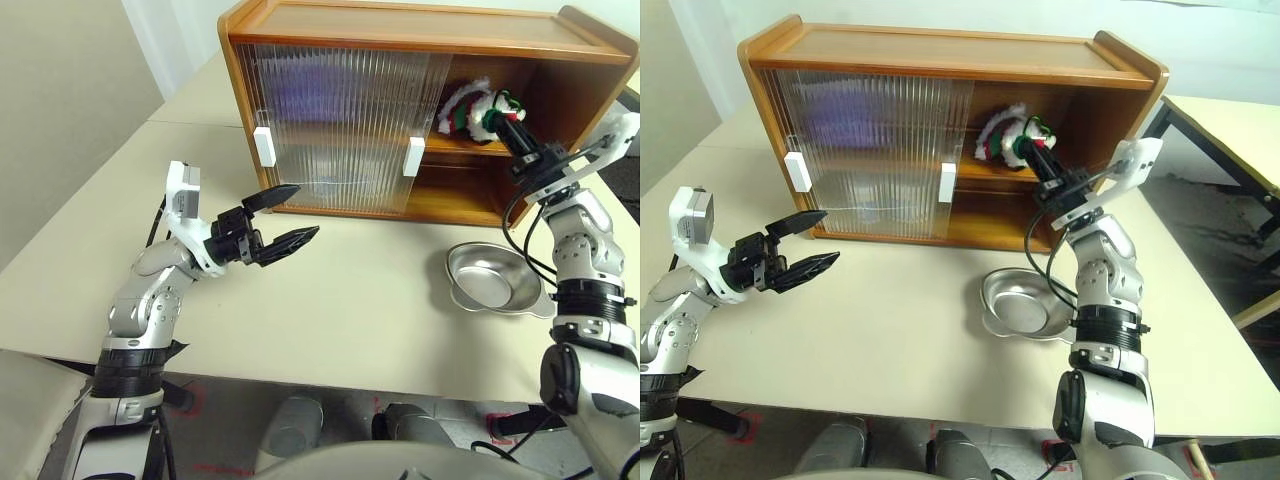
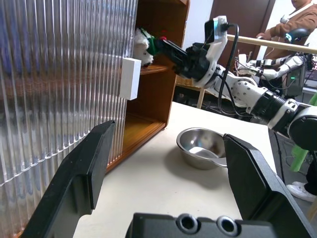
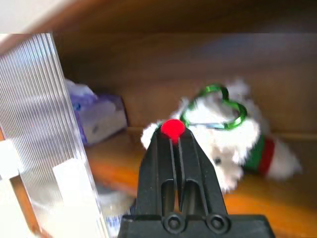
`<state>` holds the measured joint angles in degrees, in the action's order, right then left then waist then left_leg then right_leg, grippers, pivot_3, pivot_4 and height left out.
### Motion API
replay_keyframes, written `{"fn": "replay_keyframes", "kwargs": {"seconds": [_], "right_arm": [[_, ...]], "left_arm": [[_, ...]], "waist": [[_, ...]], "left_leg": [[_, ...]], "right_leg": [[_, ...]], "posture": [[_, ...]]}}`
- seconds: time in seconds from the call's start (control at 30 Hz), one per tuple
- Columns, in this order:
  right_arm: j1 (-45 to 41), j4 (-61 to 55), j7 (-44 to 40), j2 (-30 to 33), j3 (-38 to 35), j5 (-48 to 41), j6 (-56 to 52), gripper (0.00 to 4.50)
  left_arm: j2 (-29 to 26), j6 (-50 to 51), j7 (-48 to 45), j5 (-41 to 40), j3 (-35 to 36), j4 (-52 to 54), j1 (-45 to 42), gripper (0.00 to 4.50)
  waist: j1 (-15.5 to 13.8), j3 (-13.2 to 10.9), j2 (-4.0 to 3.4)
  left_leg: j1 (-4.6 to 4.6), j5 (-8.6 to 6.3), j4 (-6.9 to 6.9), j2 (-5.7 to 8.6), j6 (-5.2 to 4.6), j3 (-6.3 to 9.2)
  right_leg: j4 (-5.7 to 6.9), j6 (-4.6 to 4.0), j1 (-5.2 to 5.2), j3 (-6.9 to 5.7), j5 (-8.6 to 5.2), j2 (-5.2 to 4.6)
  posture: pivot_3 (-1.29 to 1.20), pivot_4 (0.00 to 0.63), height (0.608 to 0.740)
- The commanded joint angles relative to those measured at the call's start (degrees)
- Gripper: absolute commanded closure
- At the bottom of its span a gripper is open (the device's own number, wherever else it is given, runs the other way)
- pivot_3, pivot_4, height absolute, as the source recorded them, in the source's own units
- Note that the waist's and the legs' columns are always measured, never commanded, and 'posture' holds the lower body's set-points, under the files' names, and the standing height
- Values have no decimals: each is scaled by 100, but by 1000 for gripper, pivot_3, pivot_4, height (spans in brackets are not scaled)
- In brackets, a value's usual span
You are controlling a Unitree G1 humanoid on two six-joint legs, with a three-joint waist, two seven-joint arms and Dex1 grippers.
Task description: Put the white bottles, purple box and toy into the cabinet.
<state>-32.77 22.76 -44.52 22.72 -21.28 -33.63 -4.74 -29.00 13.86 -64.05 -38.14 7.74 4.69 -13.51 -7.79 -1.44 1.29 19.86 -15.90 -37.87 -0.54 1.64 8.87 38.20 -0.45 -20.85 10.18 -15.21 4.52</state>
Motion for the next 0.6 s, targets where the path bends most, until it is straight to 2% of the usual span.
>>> {"fn": "replay_keyframes", "kwargs": {"seconds": [0.03,0.33,0.6], "right_arm": [[94,-91,118,64,89,148,-75,4480],[-221,614,849,129,38,783,475,4480],[-538,1068,1023,160,39,932,798,4480]], "left_arm": [[-31,38,2,-19,3,134,73,0],[-33,68,8,-17,-9,171,92,0],[-29,89,25,-7,-13,206,122,0]], "waist": [[1,0,1],[3,-3,2],[0,-4,1]], "left_leg": [[0,0,0,1,0,-1],[-1,-1,4,-23,-2,8],[14,-7,13,-20,-5,8]], "right_leg": [[0,0,0,0,-1,0],[1,17,-1,0,-7,-9],[-1,12,-18,0,-10,-14]], "posture": [[190,37,740],[193,41,740],[190,43,740]]}}
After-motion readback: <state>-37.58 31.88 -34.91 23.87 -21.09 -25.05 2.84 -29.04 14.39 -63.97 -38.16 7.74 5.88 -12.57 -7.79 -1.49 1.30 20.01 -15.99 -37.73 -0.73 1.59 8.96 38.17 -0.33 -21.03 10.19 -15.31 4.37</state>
